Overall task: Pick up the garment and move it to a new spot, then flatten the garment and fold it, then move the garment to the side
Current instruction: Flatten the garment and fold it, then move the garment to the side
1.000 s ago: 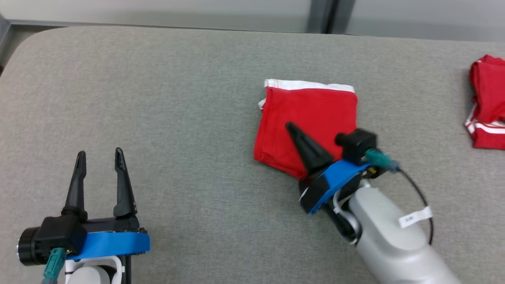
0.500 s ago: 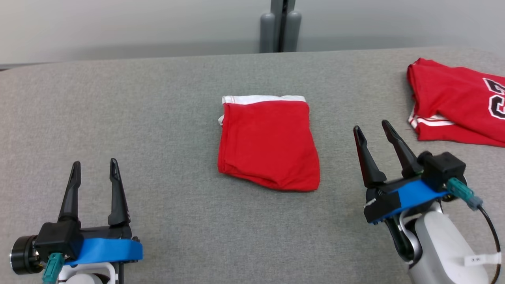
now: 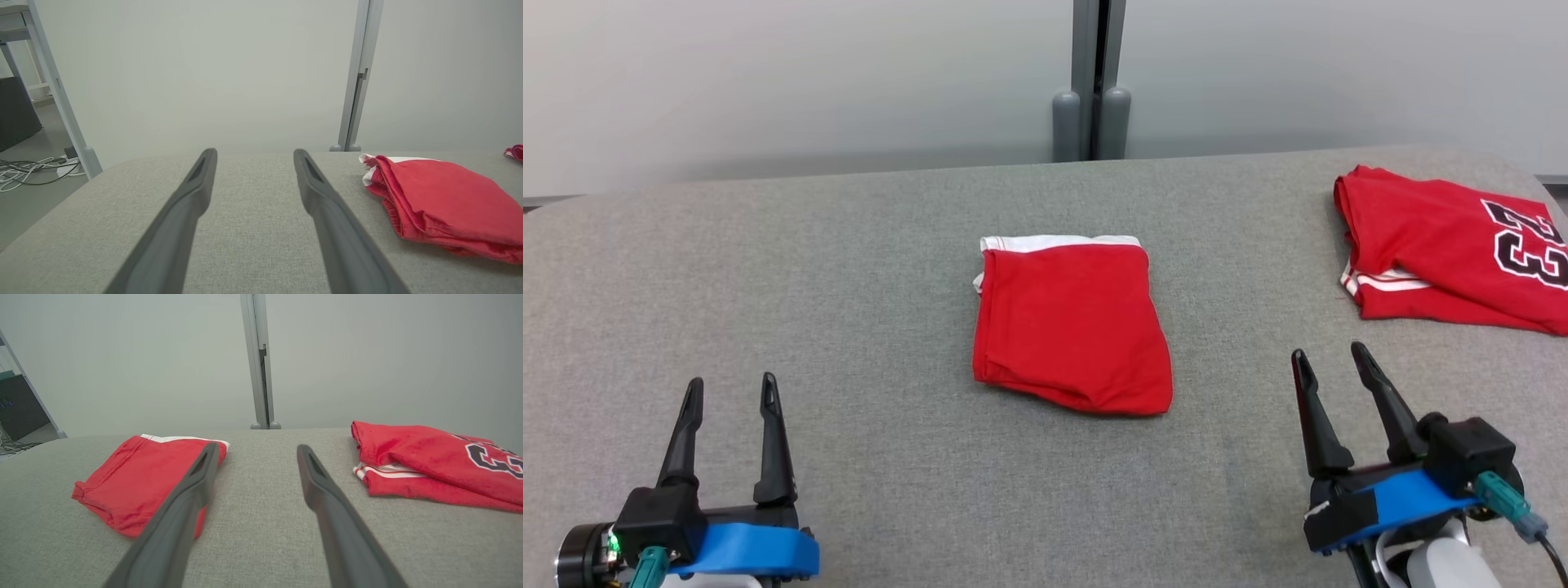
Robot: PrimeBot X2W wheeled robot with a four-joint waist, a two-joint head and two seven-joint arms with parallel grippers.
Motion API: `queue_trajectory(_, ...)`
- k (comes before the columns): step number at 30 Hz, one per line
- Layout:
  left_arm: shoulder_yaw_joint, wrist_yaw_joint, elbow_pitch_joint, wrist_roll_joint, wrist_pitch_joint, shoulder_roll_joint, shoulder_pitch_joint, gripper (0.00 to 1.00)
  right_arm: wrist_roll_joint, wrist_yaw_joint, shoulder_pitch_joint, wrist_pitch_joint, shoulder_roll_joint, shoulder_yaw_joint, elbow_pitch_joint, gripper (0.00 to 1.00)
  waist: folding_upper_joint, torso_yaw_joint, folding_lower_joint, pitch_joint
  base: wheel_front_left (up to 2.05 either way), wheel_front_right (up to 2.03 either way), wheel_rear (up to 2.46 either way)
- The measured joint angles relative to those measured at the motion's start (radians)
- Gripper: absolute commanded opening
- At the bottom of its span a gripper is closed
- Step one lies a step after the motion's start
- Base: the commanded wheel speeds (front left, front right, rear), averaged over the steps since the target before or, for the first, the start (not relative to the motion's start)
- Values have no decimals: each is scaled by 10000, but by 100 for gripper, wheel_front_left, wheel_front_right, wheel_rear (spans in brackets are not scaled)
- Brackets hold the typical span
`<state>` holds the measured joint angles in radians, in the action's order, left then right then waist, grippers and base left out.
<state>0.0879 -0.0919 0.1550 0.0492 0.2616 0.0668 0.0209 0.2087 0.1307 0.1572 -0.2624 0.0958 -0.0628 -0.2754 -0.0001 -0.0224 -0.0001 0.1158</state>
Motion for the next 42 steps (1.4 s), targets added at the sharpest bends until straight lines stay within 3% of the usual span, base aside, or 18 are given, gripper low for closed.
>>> queue_trajectory(9, -8, 40, 61, -46, 0, 40, -323, 100, -397, 0, -646, 0, -253, 272, 403, 100, 0, 217, 0, -247, 0, 0, 0)
queue_trajectory(42, -111, 167, 314, 134, 2, 211, -383, 100, -662, 0, -802, 278, -412, 416, 303, 100, 1, 393, 1, -353, 0, 0, 0)
